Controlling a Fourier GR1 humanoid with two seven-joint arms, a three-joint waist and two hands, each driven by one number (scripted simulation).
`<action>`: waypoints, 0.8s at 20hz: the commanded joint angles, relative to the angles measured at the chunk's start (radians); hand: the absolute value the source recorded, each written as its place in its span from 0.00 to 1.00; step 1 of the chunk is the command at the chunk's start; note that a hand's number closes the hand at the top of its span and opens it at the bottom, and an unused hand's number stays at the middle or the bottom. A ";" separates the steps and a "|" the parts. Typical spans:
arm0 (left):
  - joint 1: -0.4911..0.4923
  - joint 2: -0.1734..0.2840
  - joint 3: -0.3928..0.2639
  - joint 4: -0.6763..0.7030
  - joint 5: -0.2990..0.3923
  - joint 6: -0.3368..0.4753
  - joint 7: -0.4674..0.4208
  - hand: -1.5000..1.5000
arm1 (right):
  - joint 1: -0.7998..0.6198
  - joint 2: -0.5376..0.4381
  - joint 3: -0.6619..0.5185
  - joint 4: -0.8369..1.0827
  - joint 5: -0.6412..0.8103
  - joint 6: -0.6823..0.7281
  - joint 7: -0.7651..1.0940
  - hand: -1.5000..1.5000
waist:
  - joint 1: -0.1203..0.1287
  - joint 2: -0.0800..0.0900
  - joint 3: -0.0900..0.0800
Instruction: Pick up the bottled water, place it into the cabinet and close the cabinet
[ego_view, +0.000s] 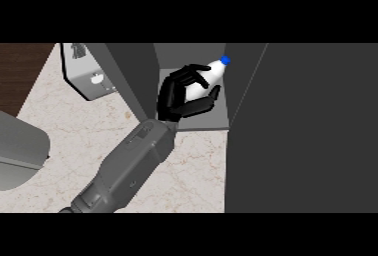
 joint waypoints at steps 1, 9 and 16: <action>0.160 0.000 -0.138 -0.209 0.063 0.007 0.024 0.00 | 0.056 -0.016 -0.006 -0.144 -0.001 -0.016 0.063 0.00 | 0.022 -0.010 0.000; 0.530 0.074 -0.267 -0.526 -0.017 0.018 -0.005 0.00 | 0.076 0.026 0.073 -0.152 0.087 -0.079 0.038 0.00 | 0.063 -0.013 0.000; 0.815 0.273 -0.273 -0.775 -0.013 0.016 -0.049 0.00 | 0.065 -0.057 0.088 -0.154 0.131 -0.040 0.037 0.00 | 0.068 -0.005 0.000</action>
